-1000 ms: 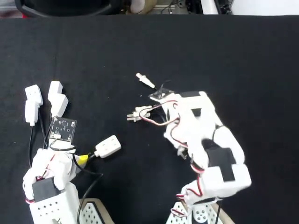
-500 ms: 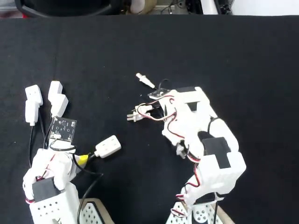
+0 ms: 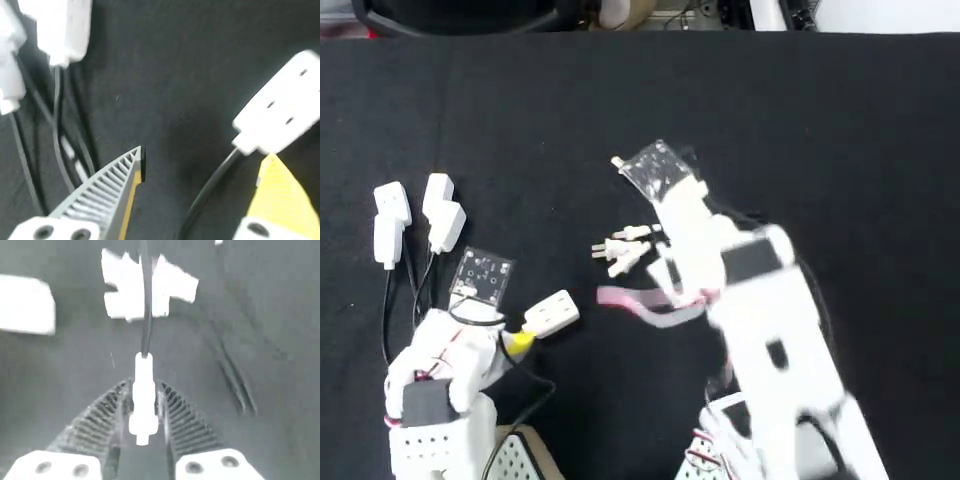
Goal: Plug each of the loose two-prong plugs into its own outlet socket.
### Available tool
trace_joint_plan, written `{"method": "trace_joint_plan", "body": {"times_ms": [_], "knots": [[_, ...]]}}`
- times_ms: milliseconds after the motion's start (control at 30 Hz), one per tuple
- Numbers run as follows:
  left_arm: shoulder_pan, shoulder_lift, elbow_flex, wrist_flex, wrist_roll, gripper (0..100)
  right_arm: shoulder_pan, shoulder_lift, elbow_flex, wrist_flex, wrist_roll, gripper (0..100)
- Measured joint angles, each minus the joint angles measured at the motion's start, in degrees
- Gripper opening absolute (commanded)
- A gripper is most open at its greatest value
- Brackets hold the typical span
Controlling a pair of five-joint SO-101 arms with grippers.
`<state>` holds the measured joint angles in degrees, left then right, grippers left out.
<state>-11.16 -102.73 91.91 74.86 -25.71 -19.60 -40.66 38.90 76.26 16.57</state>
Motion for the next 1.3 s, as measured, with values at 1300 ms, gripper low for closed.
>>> {"method": "trace_joint_plan", "body": {"times_ms": [1300], "knots": [[27.96,-1.49,-1.76,-23.91,17.32,5,-16.09,-23.74,44.04,-66.2,-40.35,1.1]]}}
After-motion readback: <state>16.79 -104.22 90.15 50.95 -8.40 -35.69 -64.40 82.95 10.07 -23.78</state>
